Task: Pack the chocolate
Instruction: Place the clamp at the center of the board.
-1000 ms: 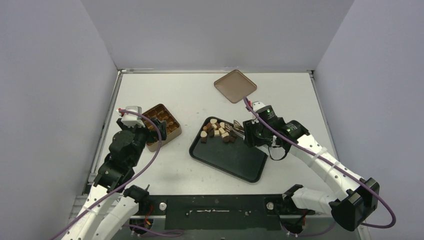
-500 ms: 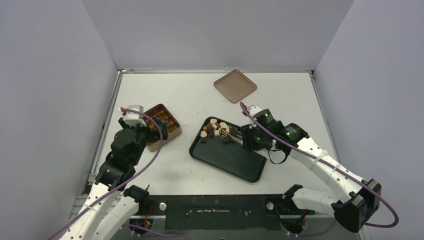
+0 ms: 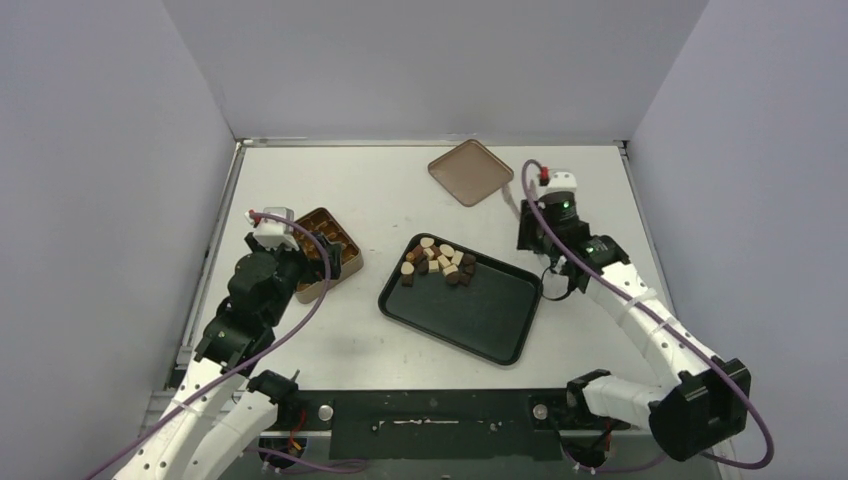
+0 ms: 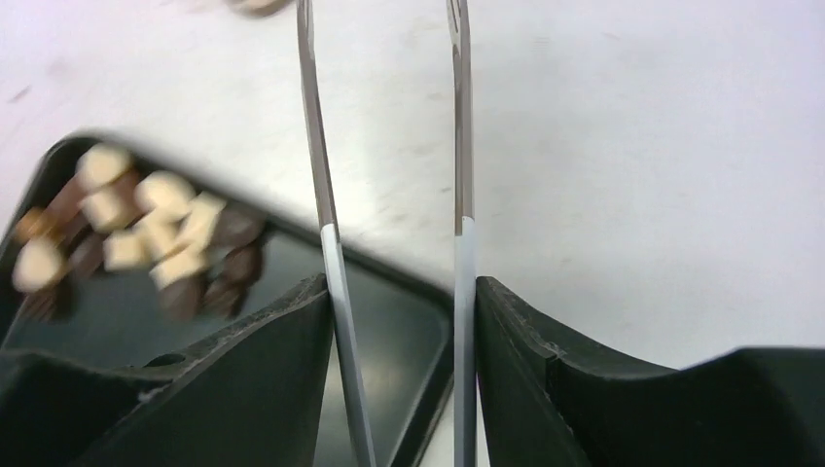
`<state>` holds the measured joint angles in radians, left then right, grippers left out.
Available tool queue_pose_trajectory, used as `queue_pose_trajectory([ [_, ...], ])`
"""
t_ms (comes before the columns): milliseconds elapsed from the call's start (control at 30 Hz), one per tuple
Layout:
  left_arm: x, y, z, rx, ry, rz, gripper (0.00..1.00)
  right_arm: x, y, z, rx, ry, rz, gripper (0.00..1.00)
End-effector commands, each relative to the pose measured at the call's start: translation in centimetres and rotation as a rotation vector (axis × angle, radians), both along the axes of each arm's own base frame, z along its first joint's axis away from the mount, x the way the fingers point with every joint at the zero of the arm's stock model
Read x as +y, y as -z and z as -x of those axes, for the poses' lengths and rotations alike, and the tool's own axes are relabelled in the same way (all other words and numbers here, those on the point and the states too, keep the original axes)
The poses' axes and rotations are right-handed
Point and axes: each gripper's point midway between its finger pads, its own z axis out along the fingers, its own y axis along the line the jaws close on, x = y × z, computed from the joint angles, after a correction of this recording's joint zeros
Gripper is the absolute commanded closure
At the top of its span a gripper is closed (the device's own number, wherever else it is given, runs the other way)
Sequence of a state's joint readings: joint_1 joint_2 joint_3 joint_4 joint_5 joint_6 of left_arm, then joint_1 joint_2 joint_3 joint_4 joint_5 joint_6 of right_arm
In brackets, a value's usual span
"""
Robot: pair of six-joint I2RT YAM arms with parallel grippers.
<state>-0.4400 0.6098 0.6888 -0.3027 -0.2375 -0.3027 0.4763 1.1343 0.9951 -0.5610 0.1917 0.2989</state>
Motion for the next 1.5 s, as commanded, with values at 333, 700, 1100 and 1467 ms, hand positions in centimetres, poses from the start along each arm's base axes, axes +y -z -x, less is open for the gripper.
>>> queue_pose_trajectory([
  [333, -0.8, -1.2, 0.1, -0.049, 0.040, 0.023, 0.04, -13.5, 9.3, -6.1, 0.116, 0.449, -0.021, 0.42],
  [700, -1.4, -1.0, 0.2, -0.046, 0.065, 0.011, 0.04, -15.0, 14.2, -5.7, 0.229, 0.446, -0.034, 0.29],
  [1100, -1.2, -1.2, 0.4, -0.053, 0.058, 0.009, 0.04, -17.4, 15.1, -6.6, 0.246, 0.505, 0.016, 0.07],
  [1467, -1.0, -1.2, 0.4, -0.056, 0.048, 0.002, 0.04, -17.4, 16.5, -8.2, 0.273, 0.478, -0.017, 0.09],
])
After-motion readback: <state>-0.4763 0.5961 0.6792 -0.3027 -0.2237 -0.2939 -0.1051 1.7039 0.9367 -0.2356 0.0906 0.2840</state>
